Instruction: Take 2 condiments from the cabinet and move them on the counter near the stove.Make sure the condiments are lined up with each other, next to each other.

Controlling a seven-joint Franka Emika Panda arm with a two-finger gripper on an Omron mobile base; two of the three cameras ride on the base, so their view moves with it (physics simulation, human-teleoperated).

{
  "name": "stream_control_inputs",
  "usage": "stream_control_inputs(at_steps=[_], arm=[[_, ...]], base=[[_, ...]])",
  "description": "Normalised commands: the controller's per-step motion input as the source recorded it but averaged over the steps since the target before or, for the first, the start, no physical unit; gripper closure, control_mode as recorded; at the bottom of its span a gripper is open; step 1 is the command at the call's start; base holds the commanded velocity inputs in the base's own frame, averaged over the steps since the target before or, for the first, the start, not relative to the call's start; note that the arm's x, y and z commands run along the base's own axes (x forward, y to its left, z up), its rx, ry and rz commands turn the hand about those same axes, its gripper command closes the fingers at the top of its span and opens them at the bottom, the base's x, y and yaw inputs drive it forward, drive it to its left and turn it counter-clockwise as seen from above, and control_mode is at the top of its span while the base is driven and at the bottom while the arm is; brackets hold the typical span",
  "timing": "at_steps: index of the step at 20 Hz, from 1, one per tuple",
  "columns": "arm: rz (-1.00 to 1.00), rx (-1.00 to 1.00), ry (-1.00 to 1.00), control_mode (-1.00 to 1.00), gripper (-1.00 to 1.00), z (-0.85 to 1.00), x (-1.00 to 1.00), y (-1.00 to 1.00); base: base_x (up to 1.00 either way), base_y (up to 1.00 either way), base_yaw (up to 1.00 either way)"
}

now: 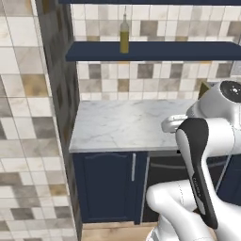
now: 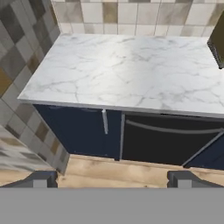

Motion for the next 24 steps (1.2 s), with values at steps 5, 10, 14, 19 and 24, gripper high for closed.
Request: stream_control_inputs(at_steps=[5,10,14,19,24], arm=[[0.00,0.00,0.00,1.00,-1.00,0.00,0.00,0.00],[0.00,0.00,0.00,1.00,-1.00,0.00,0.00,0.00],[0.00,0.00,0.00,1.00,-1.00,0.00,0.00,0.00],[0.00,0.00,0.00,1.00,-1.00,0.00,0.00,0.00],[0.00,0.00,0.00,1.00,-1.00,0.00,0.00,0.00]], base=[[0.71,0.59,-0.10],[0.58,0.32,-0.13],[0.42,0.01,-0.15],[0.48,0.03,-0.16],[0.54,0.13,-0.12]])
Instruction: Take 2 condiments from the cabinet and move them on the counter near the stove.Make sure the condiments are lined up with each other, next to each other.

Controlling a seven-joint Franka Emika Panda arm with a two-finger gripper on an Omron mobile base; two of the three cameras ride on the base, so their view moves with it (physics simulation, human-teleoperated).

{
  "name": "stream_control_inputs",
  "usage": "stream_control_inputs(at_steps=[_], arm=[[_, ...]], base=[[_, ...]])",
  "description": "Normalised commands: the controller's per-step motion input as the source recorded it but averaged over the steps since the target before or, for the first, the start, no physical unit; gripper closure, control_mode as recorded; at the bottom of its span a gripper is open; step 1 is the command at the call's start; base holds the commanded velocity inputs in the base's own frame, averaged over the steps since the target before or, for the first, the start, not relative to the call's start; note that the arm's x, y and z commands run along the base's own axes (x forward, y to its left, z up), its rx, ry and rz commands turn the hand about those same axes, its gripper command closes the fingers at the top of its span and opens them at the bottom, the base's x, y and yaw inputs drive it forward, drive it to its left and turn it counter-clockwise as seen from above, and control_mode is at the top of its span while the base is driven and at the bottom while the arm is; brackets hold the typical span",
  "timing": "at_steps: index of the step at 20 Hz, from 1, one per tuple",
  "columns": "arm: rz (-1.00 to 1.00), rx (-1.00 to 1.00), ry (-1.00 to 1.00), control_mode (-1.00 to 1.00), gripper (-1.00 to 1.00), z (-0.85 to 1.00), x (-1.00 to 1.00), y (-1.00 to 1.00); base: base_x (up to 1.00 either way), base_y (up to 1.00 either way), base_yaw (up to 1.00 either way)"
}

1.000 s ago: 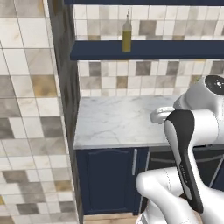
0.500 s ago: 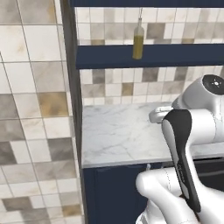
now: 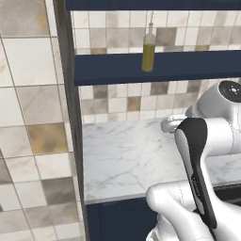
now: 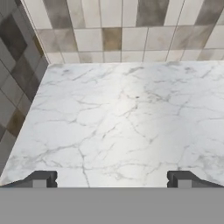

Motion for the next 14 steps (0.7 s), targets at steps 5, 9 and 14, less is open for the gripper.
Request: stream_control_inputs(at_steps=[5,9,14], arm=[[0.00,0.00,0.00,1.00,-1.00,0.00,0.00,0.00],[0.00,0.00,0.00,1.00,-1.00,0.00,0.00,0.00],[0.00,0.00,0.00,1.00,-1.00,0.00,0.00,0.00]], base=[[0.38,0.06,-0.08],[0.05,0.00,-0.01],[0.00,0.00,0.00]])
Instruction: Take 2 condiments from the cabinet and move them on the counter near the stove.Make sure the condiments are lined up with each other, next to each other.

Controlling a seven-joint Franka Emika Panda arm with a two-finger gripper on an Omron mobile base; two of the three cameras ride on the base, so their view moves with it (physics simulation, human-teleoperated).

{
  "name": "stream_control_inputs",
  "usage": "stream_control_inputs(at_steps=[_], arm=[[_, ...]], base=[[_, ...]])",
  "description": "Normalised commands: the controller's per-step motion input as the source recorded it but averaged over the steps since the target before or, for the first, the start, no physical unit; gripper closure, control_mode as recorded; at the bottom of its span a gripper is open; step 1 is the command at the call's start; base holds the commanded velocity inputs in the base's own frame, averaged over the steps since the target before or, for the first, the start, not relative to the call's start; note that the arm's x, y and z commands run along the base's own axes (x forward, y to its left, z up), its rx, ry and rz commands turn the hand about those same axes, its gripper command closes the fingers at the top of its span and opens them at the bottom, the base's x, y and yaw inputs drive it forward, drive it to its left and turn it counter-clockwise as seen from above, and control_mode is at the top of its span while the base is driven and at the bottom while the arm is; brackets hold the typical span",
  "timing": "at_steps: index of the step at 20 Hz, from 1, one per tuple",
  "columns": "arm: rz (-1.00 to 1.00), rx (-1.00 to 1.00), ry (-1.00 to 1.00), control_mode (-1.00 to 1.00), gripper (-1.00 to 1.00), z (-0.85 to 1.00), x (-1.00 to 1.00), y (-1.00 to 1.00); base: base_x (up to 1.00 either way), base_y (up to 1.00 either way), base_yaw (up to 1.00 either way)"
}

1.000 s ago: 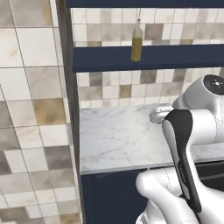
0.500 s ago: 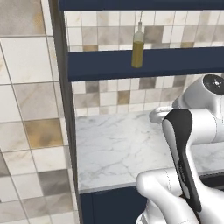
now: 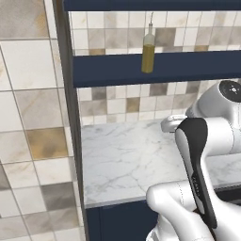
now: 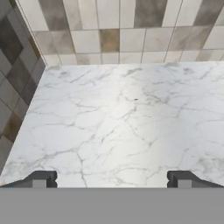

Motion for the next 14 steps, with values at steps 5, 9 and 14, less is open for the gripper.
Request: stream_control_inputs(at_steps=[5,9,14], arm=[[0.06,0.00,-0.03,-1.00,-1.00,0.05,0.04,0.02],[0.23,0.00,-0.06,-1.00,-1.00,0.25,0.00,0.00],[0.11,0.00,-0.01,-1.00,-1.00,0.50,0.00,0.00]], base=[[0.04,0.00,0.01],[0.00,0.00,0.00],[0.00,0.00,0.00]])
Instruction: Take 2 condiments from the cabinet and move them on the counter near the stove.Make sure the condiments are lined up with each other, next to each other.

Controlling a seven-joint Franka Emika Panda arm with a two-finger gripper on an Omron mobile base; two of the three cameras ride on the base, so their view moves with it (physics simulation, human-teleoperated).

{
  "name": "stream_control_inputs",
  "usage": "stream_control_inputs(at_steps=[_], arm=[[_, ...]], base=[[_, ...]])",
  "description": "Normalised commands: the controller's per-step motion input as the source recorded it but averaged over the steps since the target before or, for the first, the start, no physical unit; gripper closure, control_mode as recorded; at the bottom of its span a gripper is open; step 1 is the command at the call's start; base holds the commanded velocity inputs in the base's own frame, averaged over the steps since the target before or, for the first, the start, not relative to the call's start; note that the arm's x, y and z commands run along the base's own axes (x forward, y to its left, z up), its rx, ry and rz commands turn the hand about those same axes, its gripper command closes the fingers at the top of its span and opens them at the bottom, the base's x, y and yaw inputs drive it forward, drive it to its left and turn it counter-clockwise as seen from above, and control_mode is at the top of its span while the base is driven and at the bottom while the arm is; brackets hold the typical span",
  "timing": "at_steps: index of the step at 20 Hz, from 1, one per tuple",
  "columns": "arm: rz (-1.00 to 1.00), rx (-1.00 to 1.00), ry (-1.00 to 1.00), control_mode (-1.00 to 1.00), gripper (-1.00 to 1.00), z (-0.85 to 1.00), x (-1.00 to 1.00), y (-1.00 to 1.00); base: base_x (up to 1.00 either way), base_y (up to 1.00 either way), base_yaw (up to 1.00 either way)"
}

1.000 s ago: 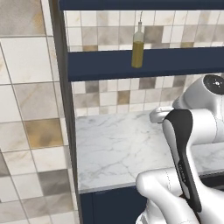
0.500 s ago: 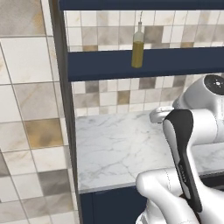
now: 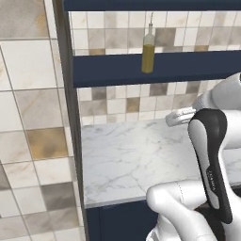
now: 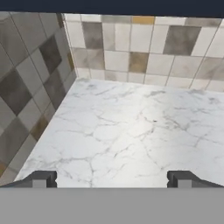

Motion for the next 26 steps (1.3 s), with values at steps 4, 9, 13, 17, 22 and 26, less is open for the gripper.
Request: stream_control_inputs(at_steps=[4,9,13,17,22,26], arm=[[0.00,-0.02,0.00,-1.00,-1.00,0.70,0.00,0.00],[0.00,-0.02,-0.07,-1.00,-1.00,0.48,0.06,0.01],[0.00,0.00,-0.11,-1.00,-1.00,0.22,0.20,0.01],[0.13,0.00,0.00,-1.00,-1.00,0.00,0.07,0.00],[0.20,0.02,-0.04,-1.00,-1.00,0.03,0.00,0.00],[-0.03,0.01,-0.17,-1.00,-1.00,0.29,0.00,0.00]], base=[[0.00,0.00,0.00],[0.00,0.00,0.00],[0.00,0.00,0.00],[0.00,0.00,0.00],[0.00,0.00,0.00],[0.00,0.00,0.00]])
